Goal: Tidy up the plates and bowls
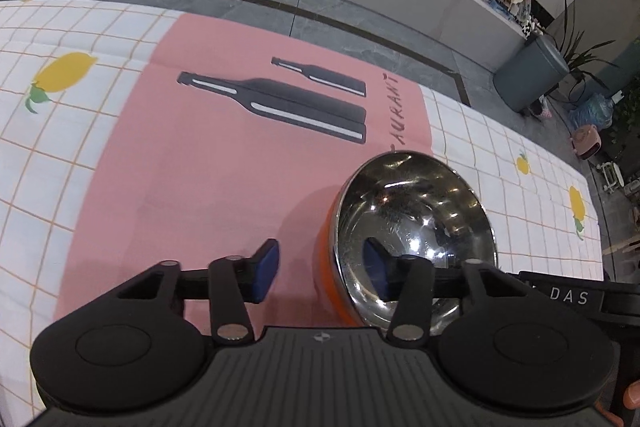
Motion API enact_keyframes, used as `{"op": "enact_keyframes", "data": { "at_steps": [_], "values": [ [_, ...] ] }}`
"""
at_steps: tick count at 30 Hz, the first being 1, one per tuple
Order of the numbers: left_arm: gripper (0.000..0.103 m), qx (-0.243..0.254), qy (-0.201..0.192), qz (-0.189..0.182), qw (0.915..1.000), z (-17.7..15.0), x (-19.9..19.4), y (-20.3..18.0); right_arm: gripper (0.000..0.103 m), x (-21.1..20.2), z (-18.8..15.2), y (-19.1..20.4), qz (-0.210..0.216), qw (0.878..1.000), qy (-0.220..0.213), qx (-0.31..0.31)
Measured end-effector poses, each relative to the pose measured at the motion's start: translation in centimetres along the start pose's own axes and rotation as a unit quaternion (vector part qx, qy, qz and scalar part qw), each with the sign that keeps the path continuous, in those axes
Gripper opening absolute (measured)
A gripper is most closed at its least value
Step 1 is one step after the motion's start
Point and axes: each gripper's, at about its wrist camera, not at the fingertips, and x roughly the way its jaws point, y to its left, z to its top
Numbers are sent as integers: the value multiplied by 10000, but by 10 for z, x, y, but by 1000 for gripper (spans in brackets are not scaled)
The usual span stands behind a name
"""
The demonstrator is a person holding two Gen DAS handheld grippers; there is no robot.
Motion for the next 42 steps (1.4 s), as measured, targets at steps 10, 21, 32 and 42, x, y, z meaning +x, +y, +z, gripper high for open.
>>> {"op": "enact_keyframes", "data": {
  "at_steps": [10, 21, 32, 42],
  "values": [
    [14, 2, 158, -46, 9999, 1, 9, -4, 15, 10, 3, 2, 42, 10000, 75, 42],
    [11, 189, 153, 296, 9993, -5, -9, -23, 12, -2, -2, 4, 67, 9999, 86, -24],
    [11, 341, -167, 219, 9990, -28, -68, -67, 11, -71, -25, -11, 267, 9995, -155, -88],
    [13, 525, -347, -303, 9976, -85, -114, -136, 11, -169, -76, -65, 269, 9975, -646, -104]
  ]
}}
